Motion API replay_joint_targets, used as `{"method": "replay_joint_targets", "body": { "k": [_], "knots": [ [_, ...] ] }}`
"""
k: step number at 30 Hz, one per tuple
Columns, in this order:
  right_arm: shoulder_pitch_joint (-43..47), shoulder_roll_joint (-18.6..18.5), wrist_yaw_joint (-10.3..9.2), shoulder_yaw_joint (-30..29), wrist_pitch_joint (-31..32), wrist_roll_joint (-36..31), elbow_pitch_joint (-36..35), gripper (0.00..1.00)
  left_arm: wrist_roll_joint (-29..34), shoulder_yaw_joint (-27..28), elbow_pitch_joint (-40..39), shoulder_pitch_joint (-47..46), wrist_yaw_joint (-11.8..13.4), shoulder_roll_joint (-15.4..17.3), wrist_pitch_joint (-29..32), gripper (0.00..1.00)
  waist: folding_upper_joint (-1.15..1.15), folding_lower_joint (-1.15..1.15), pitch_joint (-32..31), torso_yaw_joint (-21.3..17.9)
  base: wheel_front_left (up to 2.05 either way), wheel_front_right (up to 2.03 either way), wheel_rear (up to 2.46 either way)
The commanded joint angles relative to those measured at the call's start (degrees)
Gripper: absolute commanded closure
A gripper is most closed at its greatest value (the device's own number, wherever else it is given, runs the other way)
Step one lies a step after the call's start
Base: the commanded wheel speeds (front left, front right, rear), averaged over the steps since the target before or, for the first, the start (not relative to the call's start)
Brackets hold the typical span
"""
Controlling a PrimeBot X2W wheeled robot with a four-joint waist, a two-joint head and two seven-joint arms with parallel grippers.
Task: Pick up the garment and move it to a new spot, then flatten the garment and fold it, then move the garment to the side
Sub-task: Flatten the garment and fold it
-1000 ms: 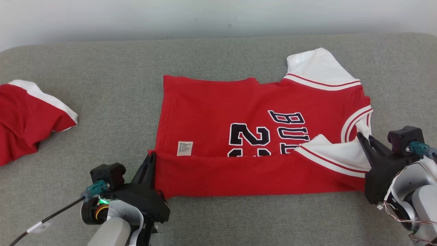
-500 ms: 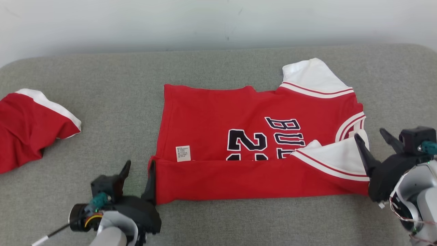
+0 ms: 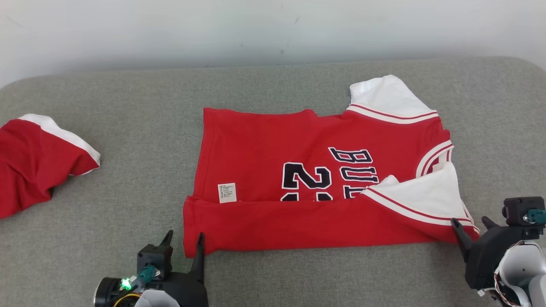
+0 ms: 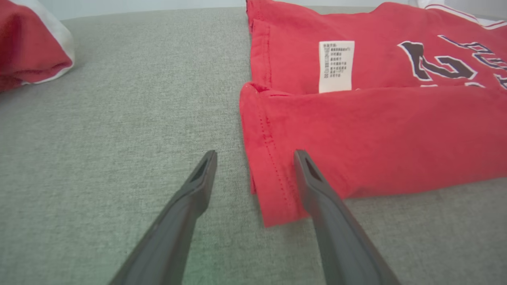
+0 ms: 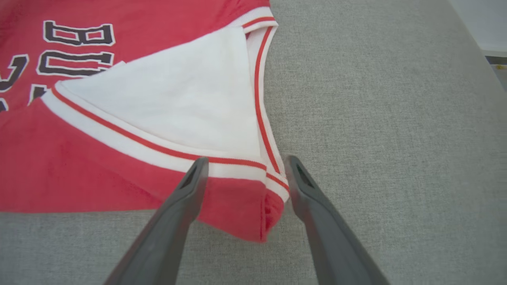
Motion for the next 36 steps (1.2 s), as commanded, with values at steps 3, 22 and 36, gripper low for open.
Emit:
{"method": "replay_joint_targets", "body": {
  "k": [3,22,36],
  "knots": [
    [0.5,1.9,0.02,-2.7,2.5,-3.4,-0.2,0.00,1.3,-1.2,1.2,-1.8,1.2,-0.6,2.2,0.00,0.00,0.01,1.3,0.0,0.00,0.00,0.00],
    [-1.0,8.6,-0.05,-8.8,8.0,-8.1,5.1,1.00,-0.7,-3.6,4.6,-2.8,0.9,-2.1,9.4,1.00,0.00,0.01,3.2,-0.3,0.00,0.00,0.00],
    [5.5,9.0,-0.06,-11.4,8.0,-4.1,-2.8,1.00,-3.0,-2.7,-1.0,2.7,0.7,-0.2,7.4,1.00,0.00,0.01,-2.8,0.5,0.00,0.00,0.00]
  ]
}}
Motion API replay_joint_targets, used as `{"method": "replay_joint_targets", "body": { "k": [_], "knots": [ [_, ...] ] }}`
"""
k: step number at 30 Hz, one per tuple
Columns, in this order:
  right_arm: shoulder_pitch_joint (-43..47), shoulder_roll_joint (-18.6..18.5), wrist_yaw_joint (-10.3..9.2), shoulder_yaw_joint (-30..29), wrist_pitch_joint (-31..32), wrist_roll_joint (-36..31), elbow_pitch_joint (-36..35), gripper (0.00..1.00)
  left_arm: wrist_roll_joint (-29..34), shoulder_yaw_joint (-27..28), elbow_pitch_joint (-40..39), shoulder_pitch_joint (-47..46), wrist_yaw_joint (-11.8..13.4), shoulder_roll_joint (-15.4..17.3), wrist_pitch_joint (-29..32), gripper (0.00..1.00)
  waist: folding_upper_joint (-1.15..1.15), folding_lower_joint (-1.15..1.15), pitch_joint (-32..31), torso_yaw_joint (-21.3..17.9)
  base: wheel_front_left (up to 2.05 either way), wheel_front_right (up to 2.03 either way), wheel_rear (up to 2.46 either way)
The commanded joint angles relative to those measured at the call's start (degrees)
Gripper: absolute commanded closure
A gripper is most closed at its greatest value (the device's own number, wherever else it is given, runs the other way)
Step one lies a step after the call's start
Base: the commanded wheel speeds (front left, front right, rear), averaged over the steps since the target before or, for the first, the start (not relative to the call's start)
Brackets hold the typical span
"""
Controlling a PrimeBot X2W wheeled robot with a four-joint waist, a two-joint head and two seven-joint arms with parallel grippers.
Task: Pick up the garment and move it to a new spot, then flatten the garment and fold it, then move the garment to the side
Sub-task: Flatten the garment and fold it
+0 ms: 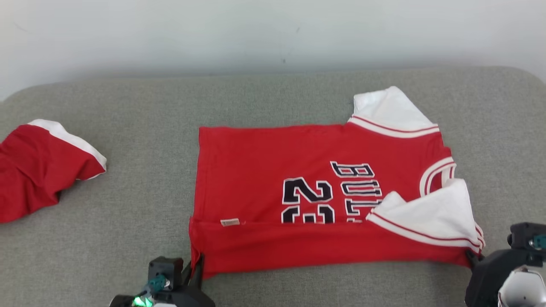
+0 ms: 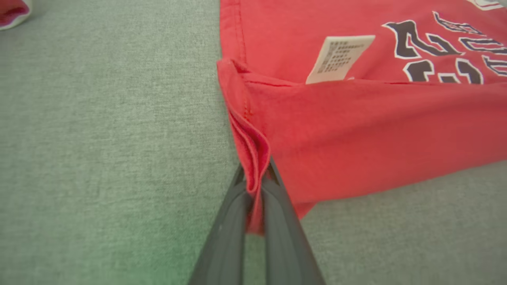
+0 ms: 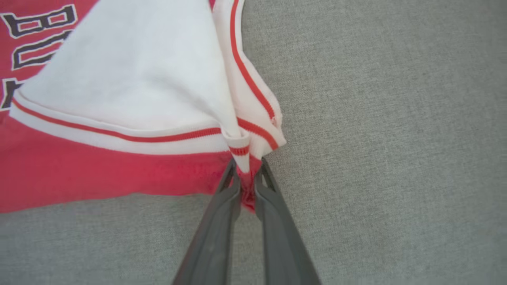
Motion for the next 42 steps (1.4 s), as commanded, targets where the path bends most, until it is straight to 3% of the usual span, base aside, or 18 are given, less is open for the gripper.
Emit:
{"method": "replay_joint_targets", "body": {
  "k": [1,7,12,13,14,15,16,17,18,30,42],
  "knots": [
    [2.2,0.5,-0.15,-1.0,0.8,0.7,-1.6,1.00,-0.5,0.1,-1.1,2.0,0.6,0.7,-0.1,1.00,0.00,0.00,-1.9,0.3,0.00,0.00,0.00],
    [8.0,2.8,-0.15,-3.6,4.1,0.3,-8.2,1.00,-1.3,0.1,-5.7,7.1,2.4,2.2,0.6,1.00,0.00,0.00,-3.6,0.4,0.00,0.00,0.00],
    [10.6,4.0,-0.15,-4.4,4.9,0.1,-9.4,1.00,-2.1,0.0,-7.7,10.2,3.5,2.8,1.4,0.97,0.00,0.00,-3.8,0.4,0.00,0.00,0.00],
    [11.0,4.2,-0.15,-4.4,5.1,0.2,-9.1,1.00,-2.4,0.0,-8.0,10.7,3.6,2.8,1.6,0.57,0.00,0.00,-3.9,0.4,0.00,0.00,0.00],
    [11.0,4.2,-0.15,-4.4,5.1,0.2,-9.1,1.00,-2.4,0.0,-8.0,10.7,3.6,2.8,1.6,0.57,0.00,0.00,-3.9,0.4,0.00,0.00,0.00],
    [11.4,4.7,-0.15,-4.5,4.9,0.3,-8.4,0.69,-2.7,0.2,-8.0,11.4,3.9,2.6,1.6,0.00,0.00,0.00,-3.9,0.4,0.00,0.00,0.00],
    [11.4,4.7,-0.15,-4.5,4.9,0.3,-8.4,0.69,-2.7,0.2,-8.0,11.4,3.9,2.6,1.6,0.00,0.00,0.00,-3.9,0.4,0.00,0.00,0.00],
    [11.2,4.8,-0.15,-4.5,4.6,0.2,-8.1,0.17,-2.7,0.2,-7.8,11.6,4.0,2.7,1.6,0.00,0.00,0.00,-4.0,0.4,0.00,0.00,0.00],
    [11.2,4.9,-0.15,-4.6,4.4,0.1,-7.9,0.00,-3.0,0.3,-7.8,11.7,4.0,2.5,1.4,0.00,0.00,0.00,-4.0,0.4,0.00,0.00,0.00],
    [7.7,4.0,-0.14,-4.0,3.8,-1.3,-9.7,0.00,-3.0,2.0,-10.4,10.1,5.1,4.5,0.6,0.00,0.00,0.00,-4.4,0.6,0.00,0.00,0.00],
    [-8.6,-2.2,-0.14,0.5,9.4,0.5,-7.3,0.00,-2.4,2.8,-11.7,-5.1,1.7,7.9,8.4,0.00,0.00,0.00,1.4,-0.3,0.00,0.00,0.00]
  ]
}}
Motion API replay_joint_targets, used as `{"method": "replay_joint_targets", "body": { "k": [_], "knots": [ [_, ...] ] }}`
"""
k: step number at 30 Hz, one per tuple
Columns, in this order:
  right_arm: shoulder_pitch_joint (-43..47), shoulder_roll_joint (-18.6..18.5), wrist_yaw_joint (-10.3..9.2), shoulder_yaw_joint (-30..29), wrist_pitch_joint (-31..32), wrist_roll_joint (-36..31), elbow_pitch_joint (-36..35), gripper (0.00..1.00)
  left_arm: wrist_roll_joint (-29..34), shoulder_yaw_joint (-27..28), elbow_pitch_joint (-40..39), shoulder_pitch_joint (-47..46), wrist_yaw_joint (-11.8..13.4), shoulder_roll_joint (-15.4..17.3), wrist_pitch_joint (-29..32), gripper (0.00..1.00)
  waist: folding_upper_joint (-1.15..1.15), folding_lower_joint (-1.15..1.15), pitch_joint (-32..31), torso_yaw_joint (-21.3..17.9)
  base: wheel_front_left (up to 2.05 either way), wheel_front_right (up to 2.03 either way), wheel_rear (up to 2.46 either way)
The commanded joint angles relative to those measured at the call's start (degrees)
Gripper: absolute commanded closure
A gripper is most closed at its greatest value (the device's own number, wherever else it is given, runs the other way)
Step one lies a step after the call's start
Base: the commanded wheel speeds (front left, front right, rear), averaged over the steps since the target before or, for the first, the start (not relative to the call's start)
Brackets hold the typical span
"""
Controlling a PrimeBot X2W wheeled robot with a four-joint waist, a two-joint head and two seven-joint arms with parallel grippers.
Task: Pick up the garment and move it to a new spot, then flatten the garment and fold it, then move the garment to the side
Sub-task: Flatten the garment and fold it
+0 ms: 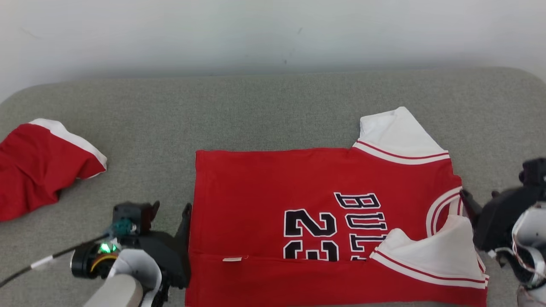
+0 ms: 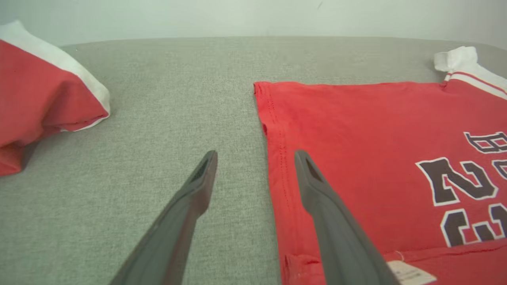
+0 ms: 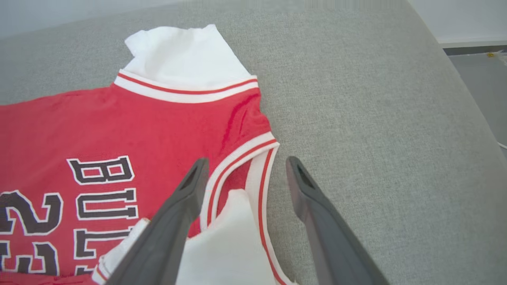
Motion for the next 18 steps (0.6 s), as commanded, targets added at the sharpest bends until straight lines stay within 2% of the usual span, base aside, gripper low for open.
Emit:
{"method": "replay_joint_targets", "body": {
  "k": [1,9,13,18],
  "knots": [
    [-2.6,-0.9,-0.13,0.7,0.5,0.9,0.6,0.00,-0.3,0.2,0.4,-2.2,-0.5,0.4,1.2,0.00,0.00,0.00,2.9,-0.7,0.00,0.00,0.00],
    [-21.1,-6.1,-0.13,8.0,3.2,3.9,9.5,0.00,-1.0,-1.4,6.0,-18.1,-6.0,0.0,12.0,0.00,0.00,0.00,11.0,-1.1,0.00,0.00,0.00],
    [-28.0,-7.8,-0.13,12.4,2.1,3.4,13.4,0.00,-0.2,-2.7,9.7,-23.6,-7.0,-0.5,15.9,0.00,0.00,0.00,14.0,-0.9,0.00,0.00,0.00],
    [-33.2,-8.4,-0.13,15.2,0.5,3.8,17.2,0.00,0.0,-2.9,12.7,-27.2,-7.7,-1.6,16.6,0.00,0.00,0.00,16.0,-1.0,0.00,0.00,0.00]
  ]
}}
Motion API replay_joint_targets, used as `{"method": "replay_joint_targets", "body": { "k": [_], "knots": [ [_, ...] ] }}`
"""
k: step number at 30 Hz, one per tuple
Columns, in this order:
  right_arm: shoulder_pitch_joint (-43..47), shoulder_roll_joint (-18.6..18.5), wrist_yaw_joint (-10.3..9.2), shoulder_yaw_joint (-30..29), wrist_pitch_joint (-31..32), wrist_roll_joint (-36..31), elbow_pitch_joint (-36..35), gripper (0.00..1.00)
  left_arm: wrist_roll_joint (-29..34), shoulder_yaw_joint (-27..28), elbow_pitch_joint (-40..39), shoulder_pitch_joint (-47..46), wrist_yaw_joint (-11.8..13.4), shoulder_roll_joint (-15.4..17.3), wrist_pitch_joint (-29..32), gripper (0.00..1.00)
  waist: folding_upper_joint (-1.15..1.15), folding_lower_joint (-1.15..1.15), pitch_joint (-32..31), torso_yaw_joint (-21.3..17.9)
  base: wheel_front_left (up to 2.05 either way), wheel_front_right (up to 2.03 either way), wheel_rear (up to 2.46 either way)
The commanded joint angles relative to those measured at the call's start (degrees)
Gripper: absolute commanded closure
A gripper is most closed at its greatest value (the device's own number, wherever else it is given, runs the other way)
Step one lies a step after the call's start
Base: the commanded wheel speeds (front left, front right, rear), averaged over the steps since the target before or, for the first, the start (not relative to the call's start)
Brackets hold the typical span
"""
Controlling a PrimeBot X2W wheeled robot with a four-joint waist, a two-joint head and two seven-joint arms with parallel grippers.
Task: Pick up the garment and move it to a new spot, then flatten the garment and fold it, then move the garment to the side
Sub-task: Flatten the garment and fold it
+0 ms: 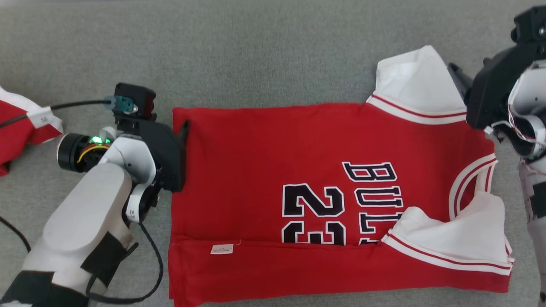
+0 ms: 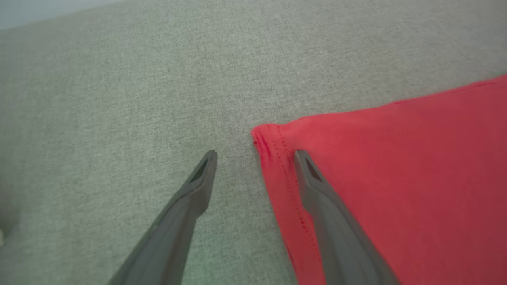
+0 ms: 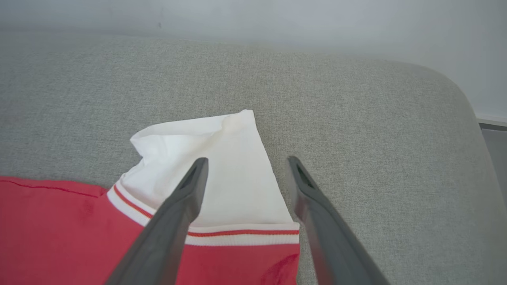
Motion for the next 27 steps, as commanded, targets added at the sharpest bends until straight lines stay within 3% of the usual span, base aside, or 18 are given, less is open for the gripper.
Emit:
{"method": "replay_joint_targets", "body": {
  "k": [1,13,14,15,16,19,27],
  "knots": [
    [-1.5,-0.3,-0.13,0.6,-0.7,0.3,0.9,0.00,0.2,0.0,0.7,-1.3,-0.1,-0.6,0.1,0.00,-0.01,-0.02,2.9,-0.2,0.00,0.00,0.00],
    [-8.7,-2.4,-0.13,5.2,-3.9,1.1,9.9,0.00,-0.9,-2.0,5.6,-5.4,-2.3,-2.9,4.8,0.00,-0.01,-0.02,6.1,0.5,0.00,0.00,0.00],
    [-9.0,-2.5,-0.13,5.4,-4.0,1.0,10.5,0.00,-1.2,-2.5,5.9,-5.2,-2.6,-3.0,6.2,0.31,-0.01,-0.02,6.2,0.5,0.00,0.00,0.00],
    [-9.3,-2.6,-0.13,5.6,-4.1,1.1,11.1,0.00,-1.5,-2.8,6.2,-5.2,-2.7,-3.0,7.6,0.79,-0.01,-0.02,6.3,0.6,0.00,0.00,0.00],
    [-9.5,-2.7,-0.13,5.7,-4.0,1.1,11.7,0.00,-2.0,-3.0,6.2,-5.1,-2.9,-3.0,9.0,1.00,-0.01,-0.02,6.4,0.7,0.00,0.00,0.00],
    [-10.7,-3.1,-0.13,6.0,-3.7,1.2,13.6,0.00,-3.8,-2.8,4.9,-4.9,-3.2,-2.2,12.4,1.00,-0.01,-0.02,7.1,0.9,0.00,0.00,0.00],
    [-14.6,-3.9,-0.13,5.2,-5.4,-0.6,17.4,0.00,-3.6,-1.8,0.9,-5.8,-2.1,0.0,13.1,1.00,-0.01,-0.02,9.2,2.2,0.00,0.00,0.00]
  ]
}}
